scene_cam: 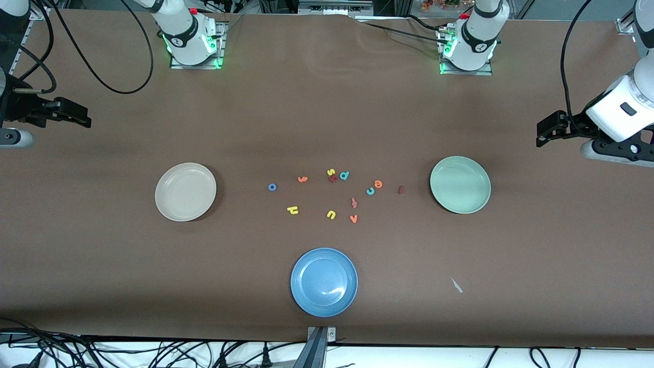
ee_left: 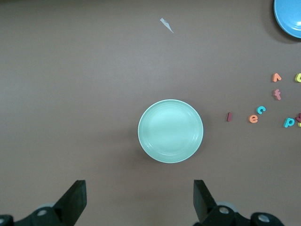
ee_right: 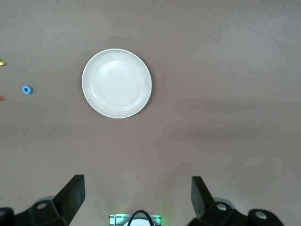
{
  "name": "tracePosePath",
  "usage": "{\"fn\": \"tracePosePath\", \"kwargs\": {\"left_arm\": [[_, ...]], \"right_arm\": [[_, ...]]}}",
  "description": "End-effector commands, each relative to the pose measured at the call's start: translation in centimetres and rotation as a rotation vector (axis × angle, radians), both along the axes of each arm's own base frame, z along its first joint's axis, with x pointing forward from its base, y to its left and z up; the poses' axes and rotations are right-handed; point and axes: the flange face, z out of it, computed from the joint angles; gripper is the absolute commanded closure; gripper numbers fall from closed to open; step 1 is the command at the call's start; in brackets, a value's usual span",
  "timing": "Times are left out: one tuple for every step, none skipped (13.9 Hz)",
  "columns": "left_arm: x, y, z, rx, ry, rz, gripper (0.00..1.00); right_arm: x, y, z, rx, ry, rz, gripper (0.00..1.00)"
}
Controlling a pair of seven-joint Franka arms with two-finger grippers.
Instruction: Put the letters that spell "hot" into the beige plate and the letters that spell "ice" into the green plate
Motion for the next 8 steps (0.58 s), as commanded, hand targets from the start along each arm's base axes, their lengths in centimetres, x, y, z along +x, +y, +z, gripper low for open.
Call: {"fn": "tracePosePath", "kwargs": {"left_arm": [[0.1,-0.6,0.4,-0.016,-0.003,-0.017,0.00],[0.1,-0.2,0.4,-0.025,-0.005,-0.009,0.00],[0.2,-0.3,0.3,-0.023,-0.004,-0.010,0.00],[0.4,-0.7,-0.3,-0.013,0.008,-0.020,0.00],[0.4,-0.8,-0.8,-0.014,0.018,-0.018,0.00],[0.5,-0.8,-0.8,-0.014,0.019,-0.018,0.00],[0.4,-0.8,-0.9,-0.014,0.022,-0.018,0.00],[0.5,-0.8,-1.1,-0.014,0.026,-0.020,0.00]], "right_arm": [[0.1,0.4,0.2,-0.008,-0.006,0.003,0.00],[0.4,0.6,-0.3,-0.010,0.003,0.007,0.00],[0.6,0.6,-0.7,-0.015,0.012,0.006,0.00],[0.6,0.7,-0.7,-0.011,0.011,0.007,0.00],[0.6,0.8,-0.7,-0.006,0.011,0.006,0.00],[0.6,0.8,-0.7,-0.006,0.011,0.006,0.00],[0.6,0.8,-0.8,-0.005,0.012,0.006,0.00],[0.6,0.8,-0.8,-0.005,0.012,0.004,0.00]]}}
